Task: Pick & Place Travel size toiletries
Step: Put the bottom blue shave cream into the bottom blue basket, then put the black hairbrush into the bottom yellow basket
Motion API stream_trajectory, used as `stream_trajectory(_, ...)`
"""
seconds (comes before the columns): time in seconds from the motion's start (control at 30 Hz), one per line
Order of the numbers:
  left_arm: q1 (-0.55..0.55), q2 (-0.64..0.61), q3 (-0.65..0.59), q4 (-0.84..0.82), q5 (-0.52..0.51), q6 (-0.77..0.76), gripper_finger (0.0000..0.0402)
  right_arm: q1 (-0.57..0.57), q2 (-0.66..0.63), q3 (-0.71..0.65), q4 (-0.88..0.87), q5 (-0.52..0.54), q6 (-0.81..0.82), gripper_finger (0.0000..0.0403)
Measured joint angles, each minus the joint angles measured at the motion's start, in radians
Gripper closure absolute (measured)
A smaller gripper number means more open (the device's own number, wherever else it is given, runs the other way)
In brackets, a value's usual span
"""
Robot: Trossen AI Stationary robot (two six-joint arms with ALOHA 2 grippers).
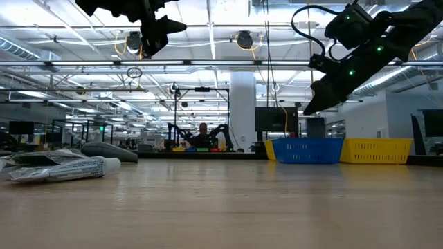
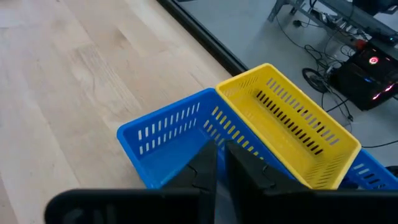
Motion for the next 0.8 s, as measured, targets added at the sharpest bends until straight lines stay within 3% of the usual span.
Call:
stream_trajectory(0.4,0.0,0.0,0.0,0.0,0.0,-0.001,0.0174,0.0,0.0,0.0,0.08,0.0,-0.039,0.0317)
stream_trajectory(0.5,0.0,0.0,0.0,-0.014,-0.013,0.006,0.0174,0.0,0.0,0.0,0.133,-0.048,-0.04,0.0308)
stream_trajectory(0.6,0.0,0.0,0.0,-0.07,-0.077,0.006,0.0174,0.001,0.0,0.0,0.166,-0.139,-0.038,0.0301)
stream_trajectory(0.8,0.0,0.0,0.0,-0.248,-0.312,0.012,0.0174,0.016,0.0,0.0,0.179,-0.275,-0.032,0.0298)
